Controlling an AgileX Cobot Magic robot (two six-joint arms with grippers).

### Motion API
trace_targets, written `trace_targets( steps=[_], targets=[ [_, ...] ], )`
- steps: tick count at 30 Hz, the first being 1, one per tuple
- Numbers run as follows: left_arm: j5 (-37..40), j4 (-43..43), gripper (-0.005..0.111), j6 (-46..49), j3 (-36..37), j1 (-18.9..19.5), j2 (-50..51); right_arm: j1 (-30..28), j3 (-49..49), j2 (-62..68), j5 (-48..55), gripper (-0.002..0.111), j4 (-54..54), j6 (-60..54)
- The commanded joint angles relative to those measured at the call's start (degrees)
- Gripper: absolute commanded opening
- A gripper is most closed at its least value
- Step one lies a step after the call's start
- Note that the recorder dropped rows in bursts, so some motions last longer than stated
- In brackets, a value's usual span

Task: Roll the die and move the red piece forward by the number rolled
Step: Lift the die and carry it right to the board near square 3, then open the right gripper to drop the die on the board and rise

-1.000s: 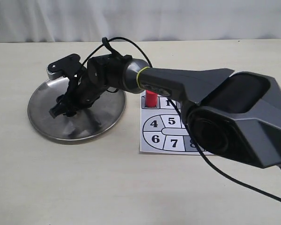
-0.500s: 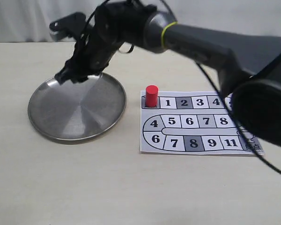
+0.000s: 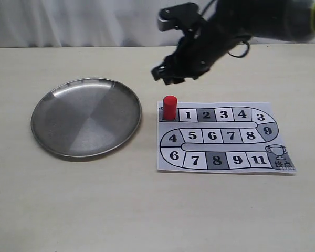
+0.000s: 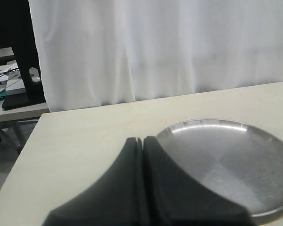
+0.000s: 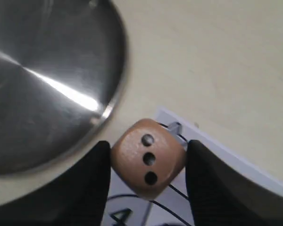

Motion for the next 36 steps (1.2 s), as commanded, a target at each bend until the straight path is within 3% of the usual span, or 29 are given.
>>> trace_targets(
  steps=[1,6,16,26,32,36],
  targets=[
    [-0.5,0.0,0.0,-0.1,0.1,0.3,-0.1,-7.4,11.4,-4.4,-8.6,0.004,3.3,-0.1],
    [-0.5,0.0,0.0,-0.1,0.1,0.3,-0.1,-11.6,15.9,-3.2,-9.4,0.004,4.8,-0.1],
    [-0.5,0.0,0.0,-0.1,0.1,0.3,-0.1,-11.0,16.0,1.1,-10.5,0.005,4.2,-0.5],
    [-0.5,0.0,0.0,-0.1,0.1,0.3,-0.1,-11.0,16.0,1.7,-11.5,0.056,4.2,-0.5],
    [-0.5,0.0,0.0,-0.1,0.1,0.3,-0.1,-11.0,16.0,1.7,-12.4,0.074,4.2,-0.1],
    [-0.5,0.0,0.0,-0.1,0.1,0.3,-0.1,-11.0,16.0,1.7,-12.4,0.077,4.2,-0.1]
  ],
)
